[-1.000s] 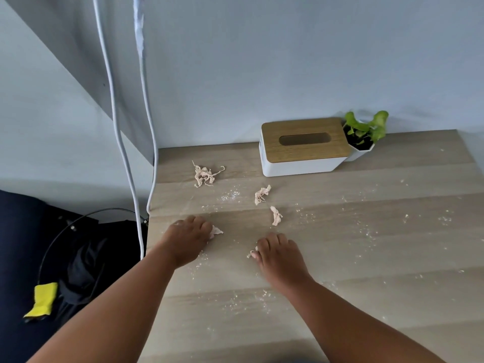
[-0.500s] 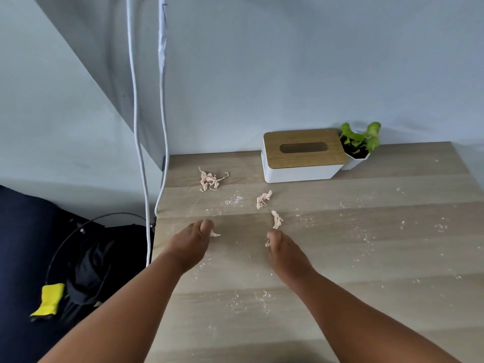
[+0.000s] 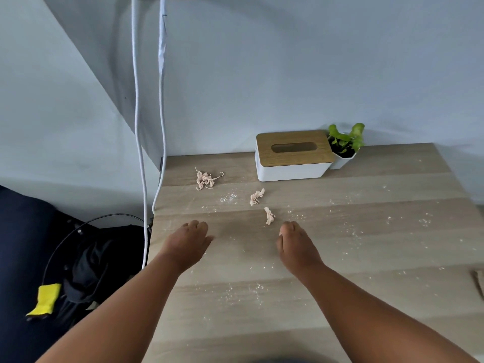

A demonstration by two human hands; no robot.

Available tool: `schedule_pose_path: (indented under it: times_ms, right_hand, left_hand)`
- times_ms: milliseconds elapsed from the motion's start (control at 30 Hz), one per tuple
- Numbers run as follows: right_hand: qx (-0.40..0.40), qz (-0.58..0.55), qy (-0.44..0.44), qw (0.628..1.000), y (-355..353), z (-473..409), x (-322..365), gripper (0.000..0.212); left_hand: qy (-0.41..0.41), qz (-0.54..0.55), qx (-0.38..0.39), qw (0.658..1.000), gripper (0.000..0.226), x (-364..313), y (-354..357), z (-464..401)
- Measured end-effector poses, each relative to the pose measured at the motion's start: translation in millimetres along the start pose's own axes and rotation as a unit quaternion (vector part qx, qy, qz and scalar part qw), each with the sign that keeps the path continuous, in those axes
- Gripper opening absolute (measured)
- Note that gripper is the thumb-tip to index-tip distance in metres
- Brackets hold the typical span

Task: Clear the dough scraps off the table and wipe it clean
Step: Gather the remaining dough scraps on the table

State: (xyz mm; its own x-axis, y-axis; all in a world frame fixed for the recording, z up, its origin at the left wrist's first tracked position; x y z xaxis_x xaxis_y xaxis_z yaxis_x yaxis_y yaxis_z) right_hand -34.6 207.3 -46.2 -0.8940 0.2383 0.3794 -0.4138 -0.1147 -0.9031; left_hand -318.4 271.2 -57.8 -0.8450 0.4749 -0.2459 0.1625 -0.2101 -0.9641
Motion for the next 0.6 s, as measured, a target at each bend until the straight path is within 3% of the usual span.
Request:
schedule_pose_path:
  times_ms: [200,333,433,533,600]
  right_hand:
    - [0.016,0.003,0.01,1.0,-4.7,-7.3,-4.2,0.011]
    - [0.023,-0.025,0.012,0.999,-4.1,-11.7,-8.4,0.03]
    - [0.035,-0.027,0.013,0.999,-4.0,-15.5,-10.7,0.044]
    - [0.043,-0.024,-0.001,0.999,-5.2,-19.3,-11.6,0.053]
    - [0.037,-0.02,-0.009,0.999,-6.7,-22.0,-12.0,0.053]
  left_hand:
    - [-0.029,0.007,0.0,1.0,0.026,0.0,-2.6,-4.1]
    - [-0.05,0.009,0.031,0.998,0.009,2.0,1.4,-6.6]
    - [-0.079,0.007,0.048,0.996,0.017,5.7,4.2,-8.9]
    - [-0.08,0.027,0.024,0.996,0.014,3.2,2.8,-10.7]
    - [-0.071,0.036,0.003,0.997,0.024,-0.9,-0.8,-11.6]
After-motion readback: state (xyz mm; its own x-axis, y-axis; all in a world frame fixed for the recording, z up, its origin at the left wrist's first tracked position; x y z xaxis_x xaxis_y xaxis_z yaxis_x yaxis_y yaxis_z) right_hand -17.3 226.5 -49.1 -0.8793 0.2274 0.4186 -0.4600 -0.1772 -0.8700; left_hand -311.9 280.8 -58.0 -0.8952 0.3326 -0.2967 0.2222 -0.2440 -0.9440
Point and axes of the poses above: each hand's wrist, its own z-axis away from the middle knuckle, its own y-axis out of the palm, x = y × z, the point moved 4 cm from there along -z, towards the middle knuckle, and after that the axes turned 4 degrees about y, right-handed, at the moved point
